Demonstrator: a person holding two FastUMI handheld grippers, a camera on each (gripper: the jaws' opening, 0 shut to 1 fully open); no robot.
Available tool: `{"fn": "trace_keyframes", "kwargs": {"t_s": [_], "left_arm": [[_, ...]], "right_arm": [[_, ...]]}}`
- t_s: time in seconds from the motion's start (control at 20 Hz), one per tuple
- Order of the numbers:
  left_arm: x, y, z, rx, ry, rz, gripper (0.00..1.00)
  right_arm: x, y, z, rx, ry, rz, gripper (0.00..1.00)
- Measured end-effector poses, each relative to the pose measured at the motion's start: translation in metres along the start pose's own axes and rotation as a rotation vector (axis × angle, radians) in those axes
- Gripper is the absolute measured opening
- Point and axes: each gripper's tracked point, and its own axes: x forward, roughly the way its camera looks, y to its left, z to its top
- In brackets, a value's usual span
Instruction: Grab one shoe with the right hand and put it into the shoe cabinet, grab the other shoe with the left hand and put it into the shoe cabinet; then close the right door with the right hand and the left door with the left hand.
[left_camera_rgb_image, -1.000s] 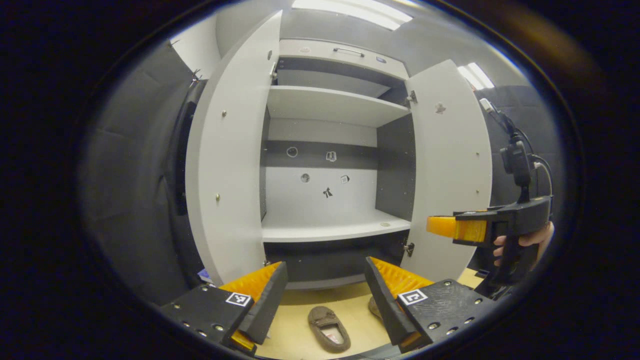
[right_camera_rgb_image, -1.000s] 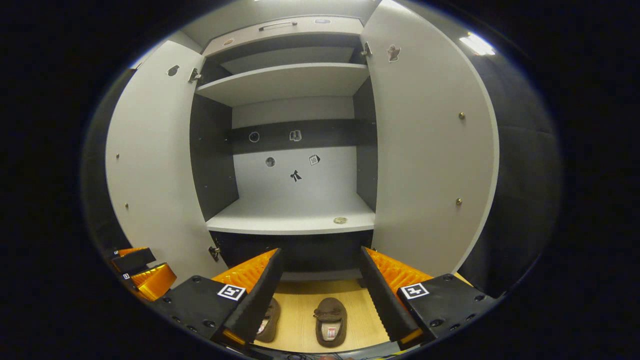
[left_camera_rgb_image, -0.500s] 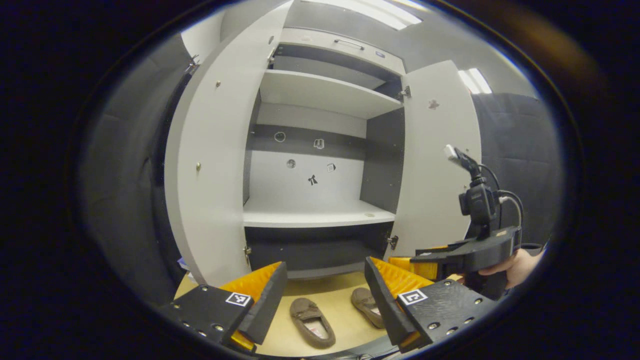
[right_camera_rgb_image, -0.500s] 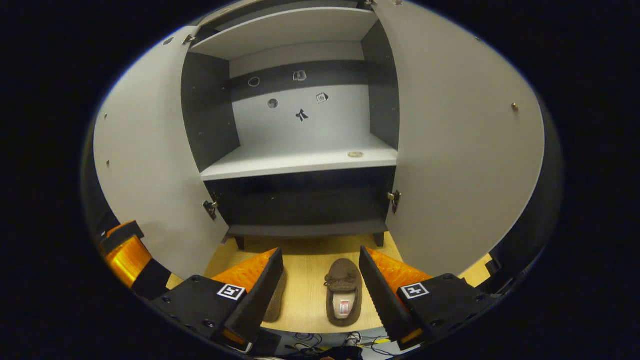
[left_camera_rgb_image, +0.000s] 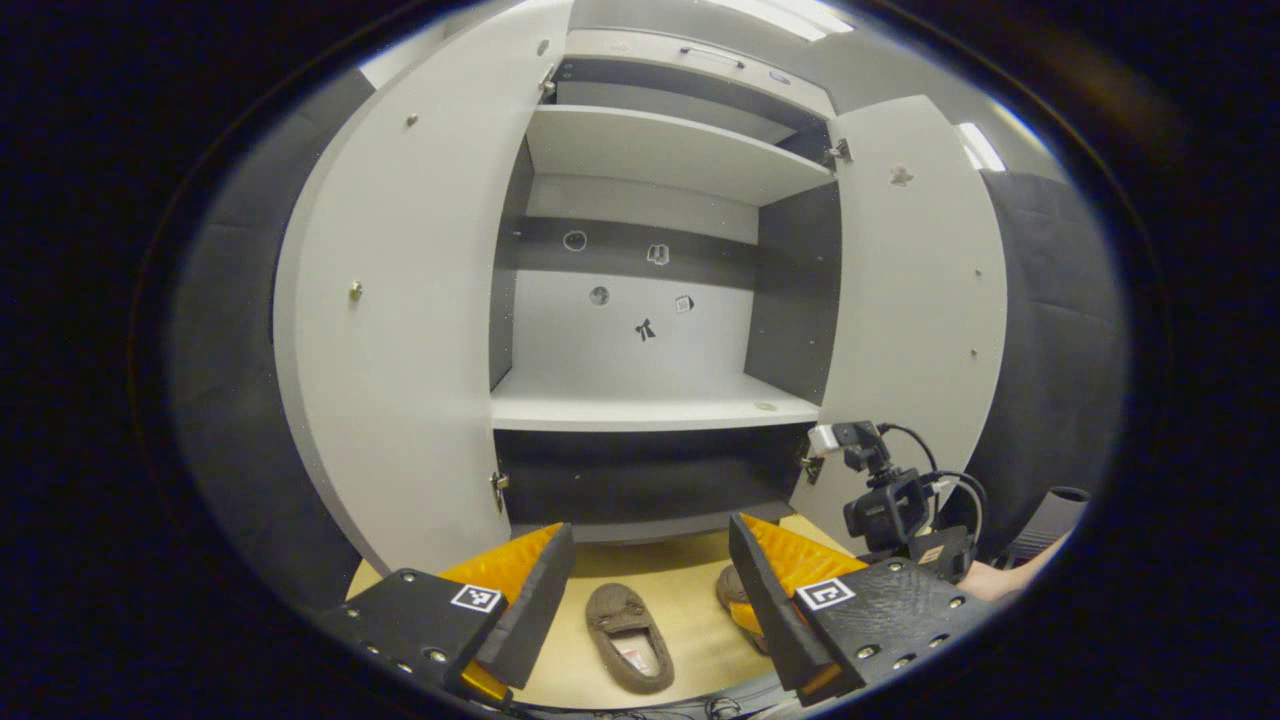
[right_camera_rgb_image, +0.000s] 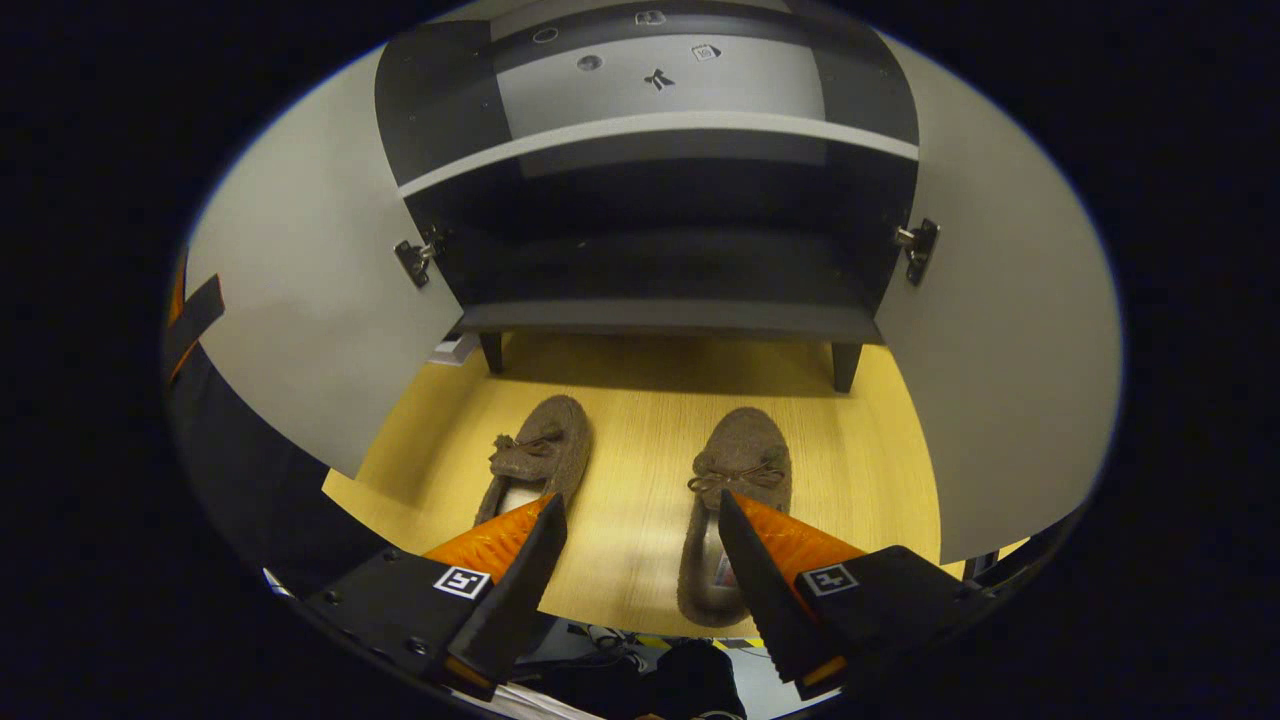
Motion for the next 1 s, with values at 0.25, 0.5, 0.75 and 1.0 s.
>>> {"fn": "trace_keyframes", "kwargs": {"t_s": [0.25, 0.5, 0.75, 1.0], "left_arm": [[0.008, 0.0, -0.004, 0.026, 0.025, 0.05, 0.9], [0.013, -0.002, -0.013, 0.029, 0.059, 0.087, 0.9], [0.013, -0.002, -0.014, 0.042, 0.069, 0.129, 0.9], [0.014, -0.004, -0.014, 0.048, 0.058, 0.15, 0.9]], "right_arm": [[0.035, -0.007, -0.028, 0.026, 0.097, 0.033, 0.97], [0.073, -0.021, -0.051, 0.039, 0.161, 0.02, 0.97], [0.109, -0.034, -0.048, -0.098, 0.118, -0.044, 0.92], [0.112, -0.057, -0.045, -0.245, 0.119, -0.155, 0.8]]}}
